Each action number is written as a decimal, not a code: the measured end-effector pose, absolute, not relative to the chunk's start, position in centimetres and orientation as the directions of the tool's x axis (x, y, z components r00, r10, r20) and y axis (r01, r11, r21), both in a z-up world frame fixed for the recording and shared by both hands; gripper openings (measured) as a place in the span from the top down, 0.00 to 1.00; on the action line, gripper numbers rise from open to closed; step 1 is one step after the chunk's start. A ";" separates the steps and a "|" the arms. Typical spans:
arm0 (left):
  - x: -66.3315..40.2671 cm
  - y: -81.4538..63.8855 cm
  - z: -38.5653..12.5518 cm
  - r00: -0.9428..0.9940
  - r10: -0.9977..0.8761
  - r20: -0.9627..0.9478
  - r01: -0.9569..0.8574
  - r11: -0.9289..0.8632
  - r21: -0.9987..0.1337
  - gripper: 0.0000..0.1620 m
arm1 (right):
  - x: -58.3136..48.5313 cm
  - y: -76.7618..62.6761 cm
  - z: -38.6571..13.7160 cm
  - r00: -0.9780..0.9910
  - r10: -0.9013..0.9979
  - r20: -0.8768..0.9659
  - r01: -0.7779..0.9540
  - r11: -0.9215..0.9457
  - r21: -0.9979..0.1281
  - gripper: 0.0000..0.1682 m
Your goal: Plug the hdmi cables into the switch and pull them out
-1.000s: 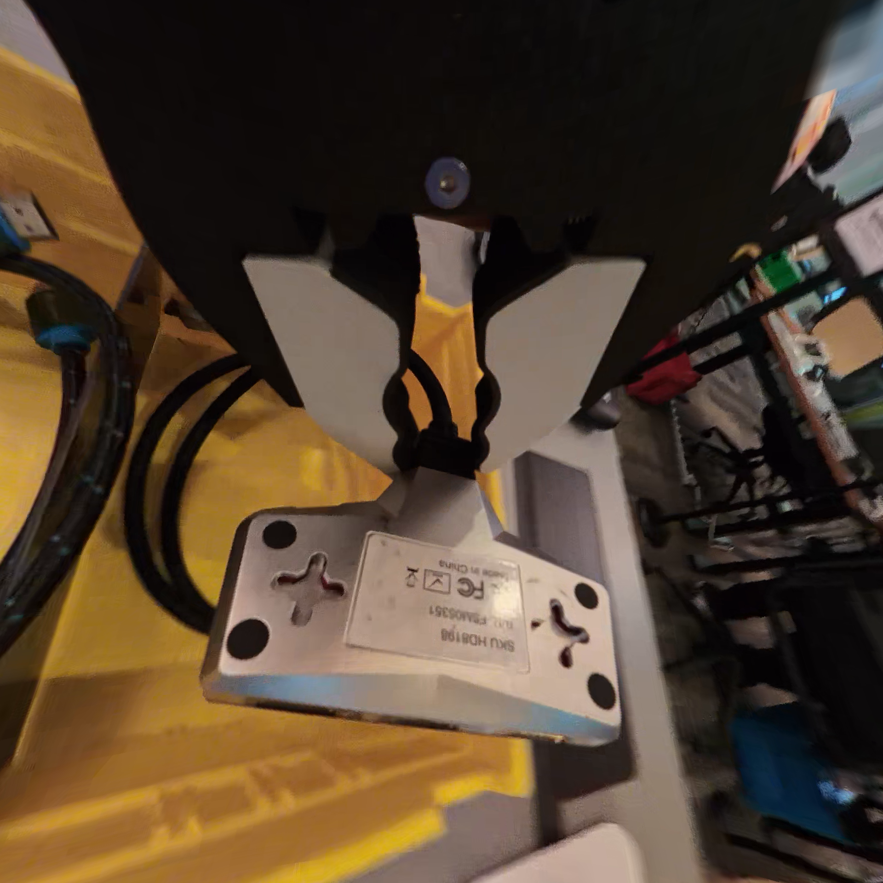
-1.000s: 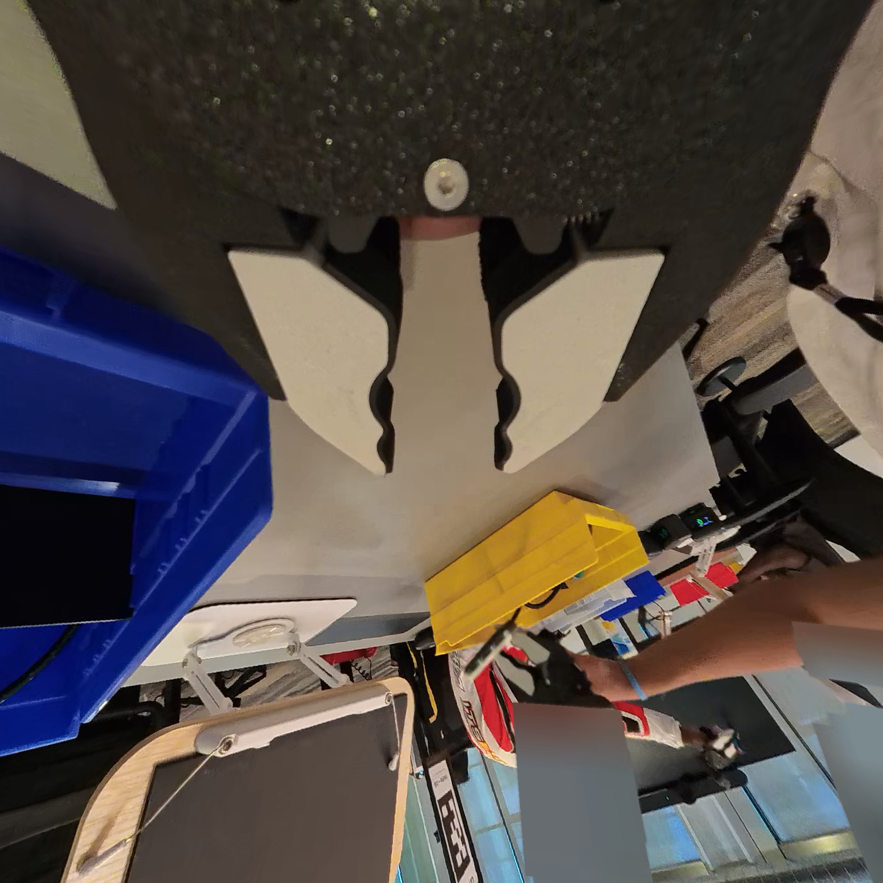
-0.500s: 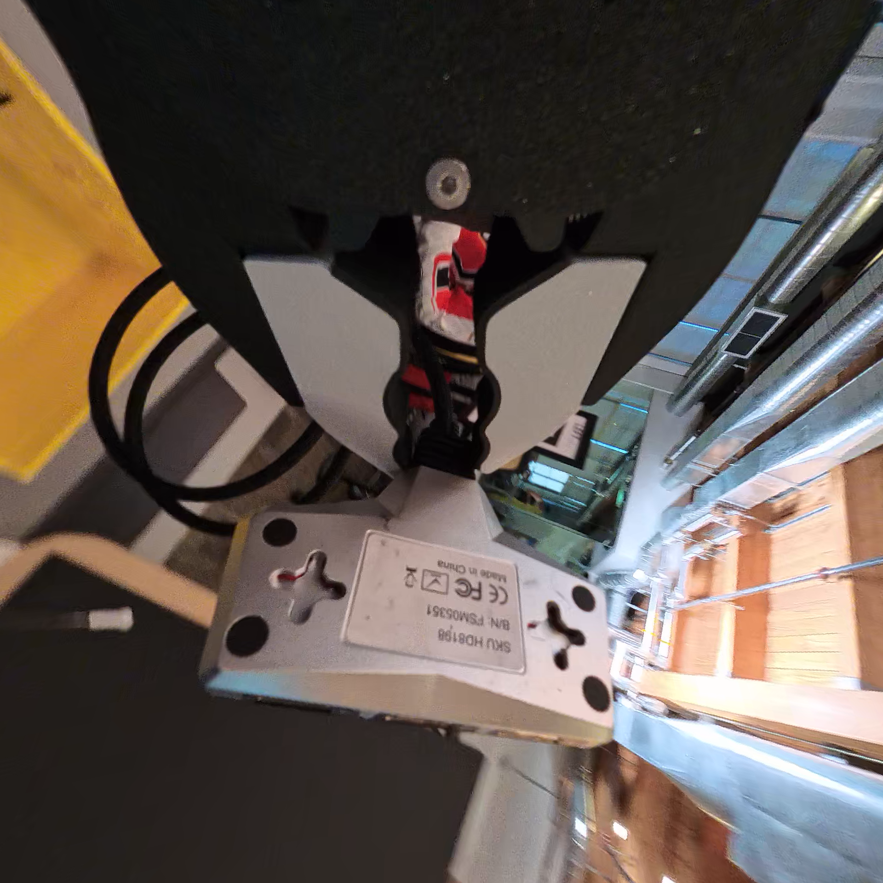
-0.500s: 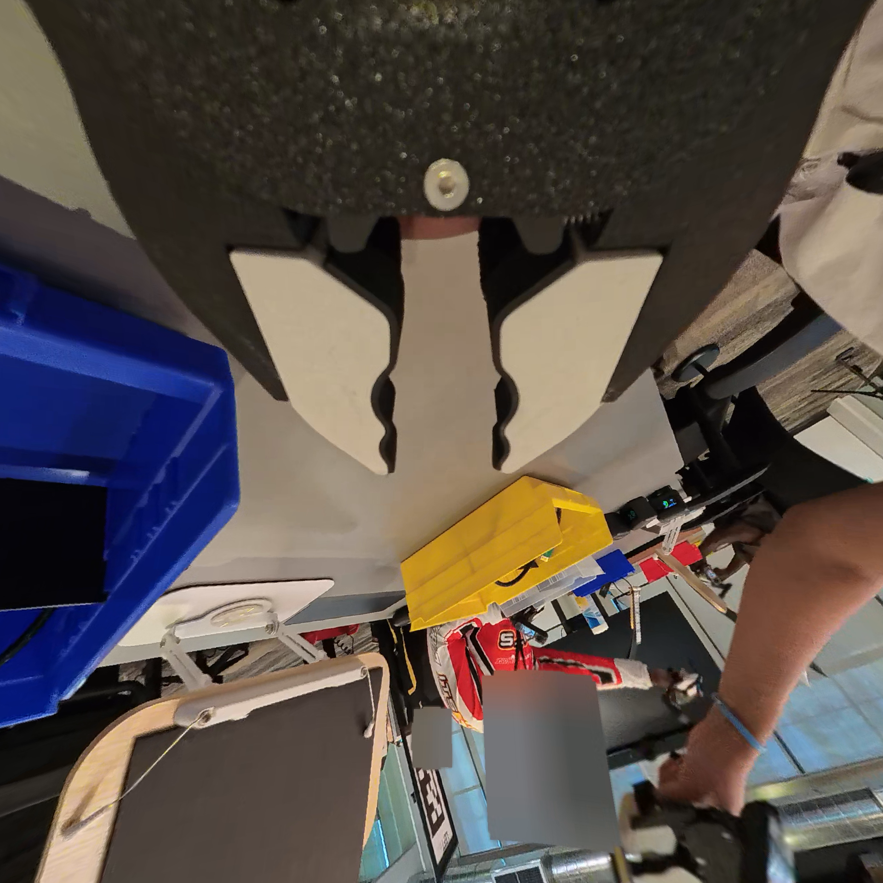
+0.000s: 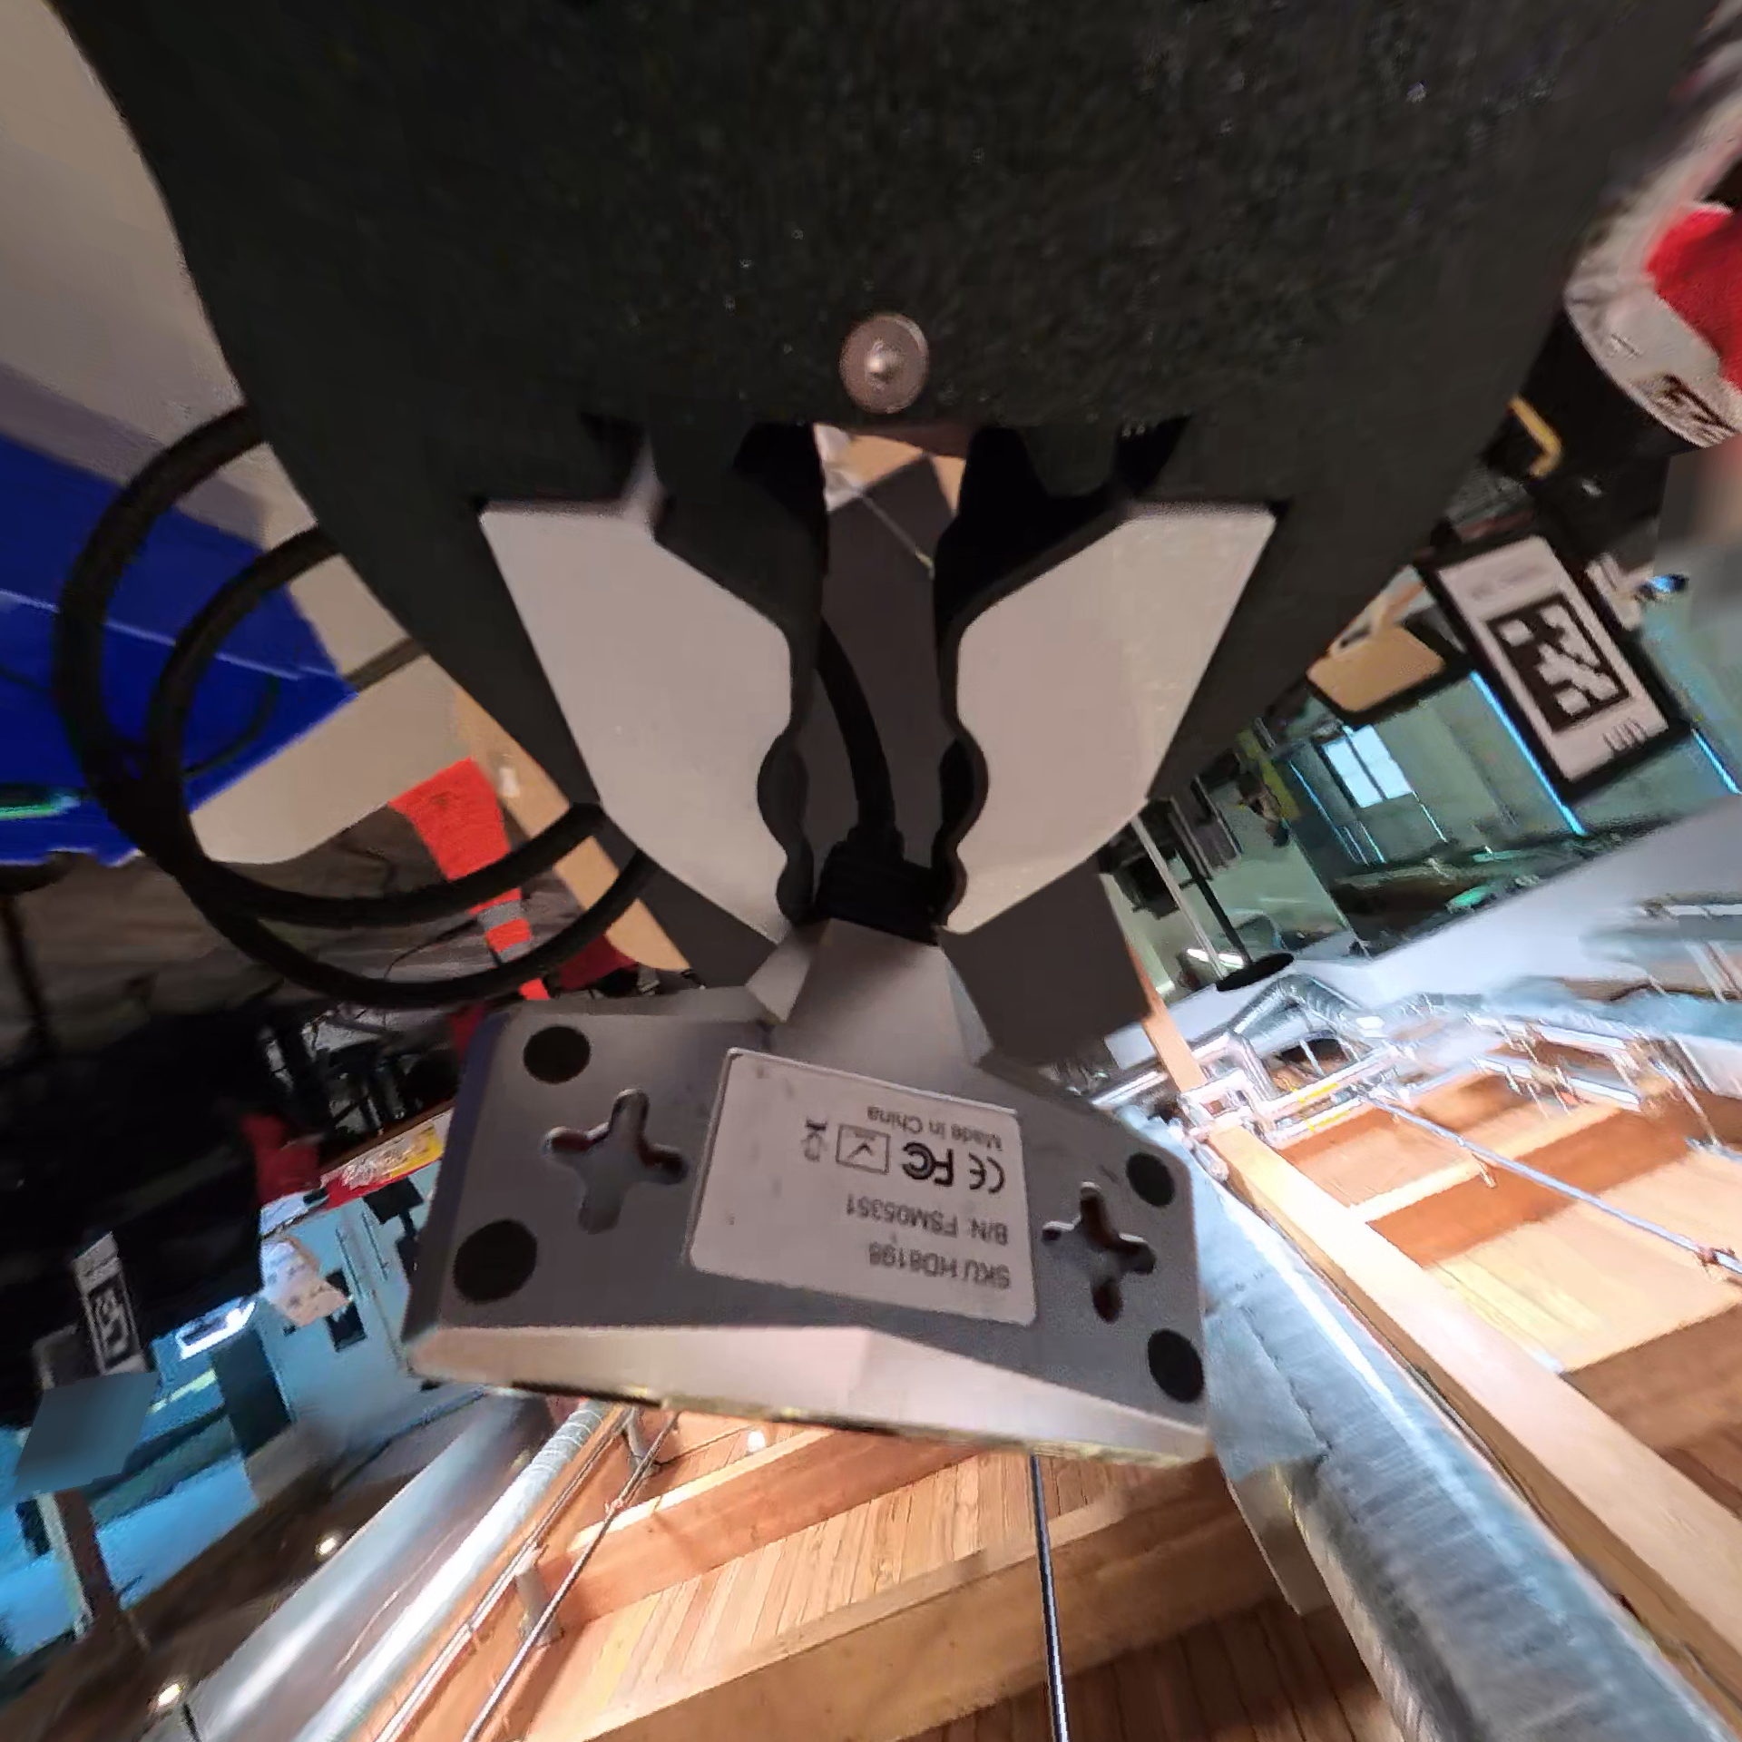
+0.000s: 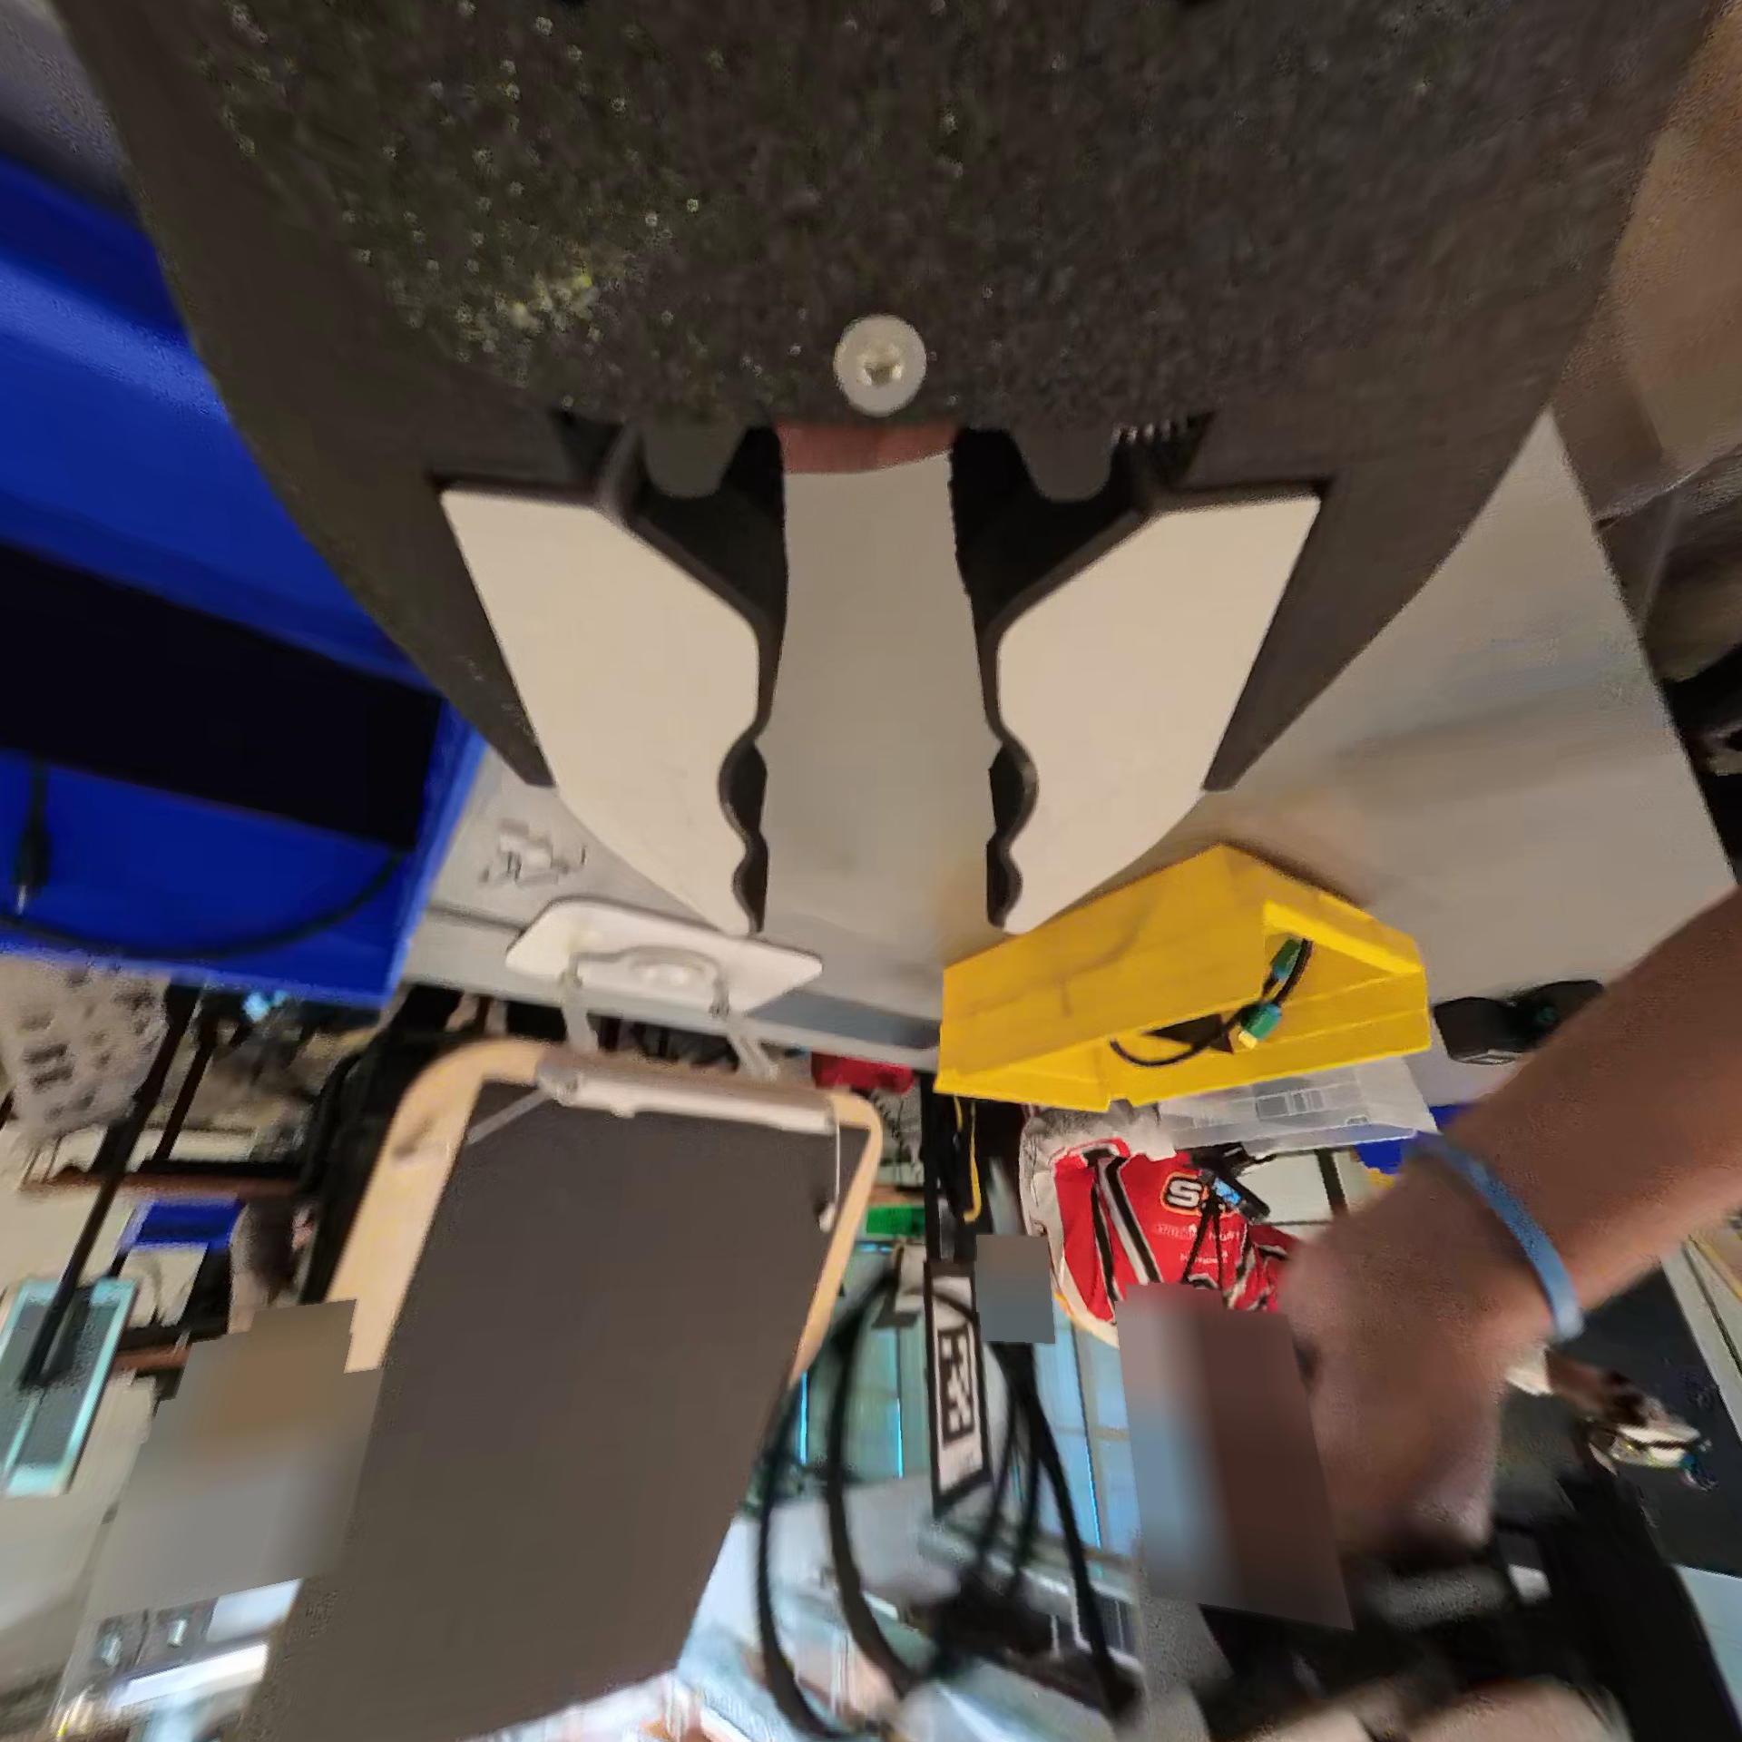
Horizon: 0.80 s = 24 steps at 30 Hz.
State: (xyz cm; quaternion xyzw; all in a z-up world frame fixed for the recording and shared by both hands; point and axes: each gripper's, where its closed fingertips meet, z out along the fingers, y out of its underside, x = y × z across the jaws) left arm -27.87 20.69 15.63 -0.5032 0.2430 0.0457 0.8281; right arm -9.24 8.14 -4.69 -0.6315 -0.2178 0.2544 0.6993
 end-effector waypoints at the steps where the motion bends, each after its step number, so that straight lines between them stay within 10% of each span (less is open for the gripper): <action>1: -26.7 20.4 14.0 0.887 -0.179 -0.425 -0.297 0.482 -0.824 0.85 | -10.2 8.4 -3.4 0.780 0.626 0.026 -0.066 0.123 -0.990 0.74; 7: -22.6 18.7 6.1 0.875 -0.190 -0.445 -0.335 0.428 -0.839 0.85 | -16.0 10.8 5.3 0.830 0.517 0.209 -0.042 0.431 -0.902 0.80; 24: -21.8 18.3 -0.7 0.893 -0.305 -0.332 -0.252 0.275 -0.928 0.86 | -22.0 14.5 5.1 0.676 0.678 0.289 -0.057 0.439 -0.897 0.88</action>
